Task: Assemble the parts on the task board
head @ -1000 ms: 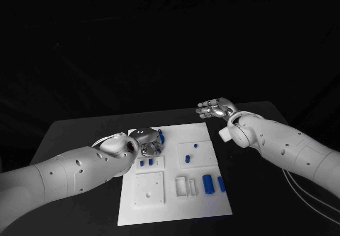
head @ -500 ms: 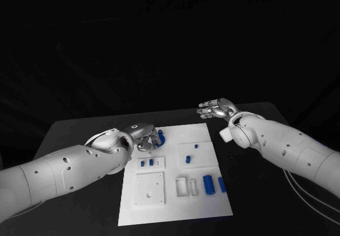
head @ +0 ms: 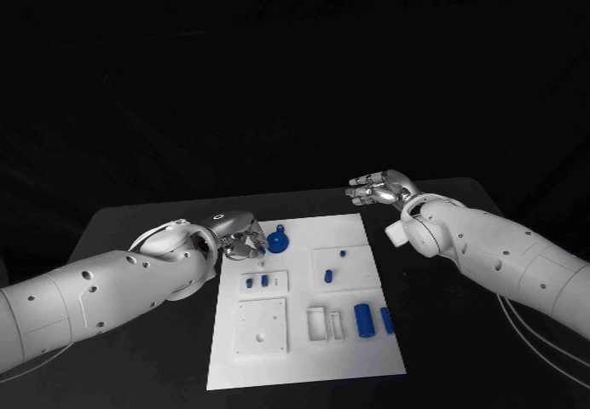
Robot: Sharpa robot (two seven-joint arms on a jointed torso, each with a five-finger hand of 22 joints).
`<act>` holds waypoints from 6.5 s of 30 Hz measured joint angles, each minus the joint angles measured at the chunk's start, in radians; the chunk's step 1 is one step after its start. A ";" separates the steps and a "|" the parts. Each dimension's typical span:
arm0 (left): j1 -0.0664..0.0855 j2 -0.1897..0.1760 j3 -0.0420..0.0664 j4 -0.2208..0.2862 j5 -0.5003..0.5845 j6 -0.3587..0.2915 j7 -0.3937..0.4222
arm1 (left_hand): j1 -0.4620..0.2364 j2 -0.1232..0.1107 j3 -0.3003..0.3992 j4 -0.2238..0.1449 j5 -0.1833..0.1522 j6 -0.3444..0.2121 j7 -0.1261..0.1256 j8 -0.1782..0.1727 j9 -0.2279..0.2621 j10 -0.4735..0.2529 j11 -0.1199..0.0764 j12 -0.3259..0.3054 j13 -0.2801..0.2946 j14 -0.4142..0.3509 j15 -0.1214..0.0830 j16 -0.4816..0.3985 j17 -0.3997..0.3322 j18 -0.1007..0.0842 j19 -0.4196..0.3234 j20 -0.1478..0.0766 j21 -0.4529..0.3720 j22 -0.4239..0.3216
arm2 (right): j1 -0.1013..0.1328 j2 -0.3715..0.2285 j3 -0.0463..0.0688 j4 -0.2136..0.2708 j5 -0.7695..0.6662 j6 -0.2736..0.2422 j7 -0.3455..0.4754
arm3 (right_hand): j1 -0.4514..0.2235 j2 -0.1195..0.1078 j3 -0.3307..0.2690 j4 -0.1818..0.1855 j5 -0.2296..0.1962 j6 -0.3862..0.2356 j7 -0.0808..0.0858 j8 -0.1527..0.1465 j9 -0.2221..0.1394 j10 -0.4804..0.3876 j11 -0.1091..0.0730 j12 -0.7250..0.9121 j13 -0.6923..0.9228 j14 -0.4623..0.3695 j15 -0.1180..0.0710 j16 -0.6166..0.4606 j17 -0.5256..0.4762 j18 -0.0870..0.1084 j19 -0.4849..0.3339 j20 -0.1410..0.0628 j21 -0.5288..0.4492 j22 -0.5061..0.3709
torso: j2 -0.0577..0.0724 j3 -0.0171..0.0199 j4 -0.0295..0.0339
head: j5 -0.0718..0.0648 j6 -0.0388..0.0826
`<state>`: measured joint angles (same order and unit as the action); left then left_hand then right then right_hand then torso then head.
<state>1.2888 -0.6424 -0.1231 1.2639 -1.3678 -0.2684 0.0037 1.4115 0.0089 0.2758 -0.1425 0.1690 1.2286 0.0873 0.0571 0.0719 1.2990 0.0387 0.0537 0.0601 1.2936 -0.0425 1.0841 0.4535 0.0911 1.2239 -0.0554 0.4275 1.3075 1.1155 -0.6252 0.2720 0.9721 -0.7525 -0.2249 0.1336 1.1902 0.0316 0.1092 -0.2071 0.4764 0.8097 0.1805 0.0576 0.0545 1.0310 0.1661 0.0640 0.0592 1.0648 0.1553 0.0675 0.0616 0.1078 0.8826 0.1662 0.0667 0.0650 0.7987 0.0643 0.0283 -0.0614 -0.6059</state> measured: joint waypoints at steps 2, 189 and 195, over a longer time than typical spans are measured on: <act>0.000 -0.005 0.000 0.001 0.005 0.005 -0.001 | 0.000 0.000 0.000 0.000 0.000 0.000 0.000 0.000 0.000 0.000 0.000 -0.002 0.000 0.000 0.000 0.000 0.001 0.000 0.000 0.000 0.000 0.000 | 0.000 -0.001 0.000 0.000 0.000 0.000 0.000 | 0.000 0.000 0.000 0.000 0.000 0.000 0.000 0.000 0.000 0.000 0.000 0.000 0.000 0.000 0.000 0.000 0.000 0.000 0.000 0.000 0.000 0.000 | 0.000 -0.0001 -0.0002 | 0.001 0.000; -0.020 -0.139 0.008 -0.040 1.057 0.013 0.361 | -0.044 -0.033 -0.110 0.043 -0.004 -0.173 0.034 0.009 -0.005 -0.242 0.085 0.010 -0.001 -0.103 0.138 -0.966 -0.362 0.009 -0.222 0.140 -0.364 -0.466 | -0.060 -0.086 -0.005 0.273 -0.798 0.138 -0.060 | 0.033 -0.062 0.159 -0.076 -0.140 0.322 -0.072 0.011 0.012 0.198 -0.105 0.000 0.001 0.400 -0.190 0.619 0.396 0.016 0.576 -0.225 0.383 0.196 | -0.019 -0.0073 0.0051 | 0.063 0.008; -0.019 -0.150 0.008 -0.002 1.135 0.019 0.390 | -0.025 0.002 -0.197 0.036 -0.007 -0.181 0.034 0.009 -0.006 -0.253 0.089 0.010 -0.001 -0.194 0.186 -1.019 -0.386 0.009 -0.252 0.187 -0.364 -0.818 | -0.072 -0.099 -0.012 0.328 -0.935 0.137 -0.118 | 0.015 -0.087 0.155 -0.070 -0.170 0.300 -0.066 0.011 0.011 0.167 -0.092 0.000 0.001 0.400 -0.190 0.696 0.438 0.016 0.583 -0.218 0.410 0.235 | -0.029 -0.0153 0.0054 | 0.082 -0.004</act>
<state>1.2694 -0.7919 -0.1155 1.2623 -0.2332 -0.2497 0.3939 1.3862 0.0110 0.0792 -0.1068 0.1615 1.0478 0.1209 0.0658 0.0654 1.0458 0.1278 0.0636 0.0590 1.0991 0.1435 0.0649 0.0680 0.1004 0.9722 0.1321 0.0635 0.4898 1.0437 -0.7247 0.2603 1.3001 -1.6871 -0.0874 0.0155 1.2047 -0.0554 0.2642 -0.2769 0.3068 1.1098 0.1143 0.0687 0.0659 1.1984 0.0736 0.0640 0.0599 1.4646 -0.0342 0.7631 0.5000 0.1243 1.4653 -0.0521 0.4763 0.2995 0.7698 0.0490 0.0337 0.0202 -0.6101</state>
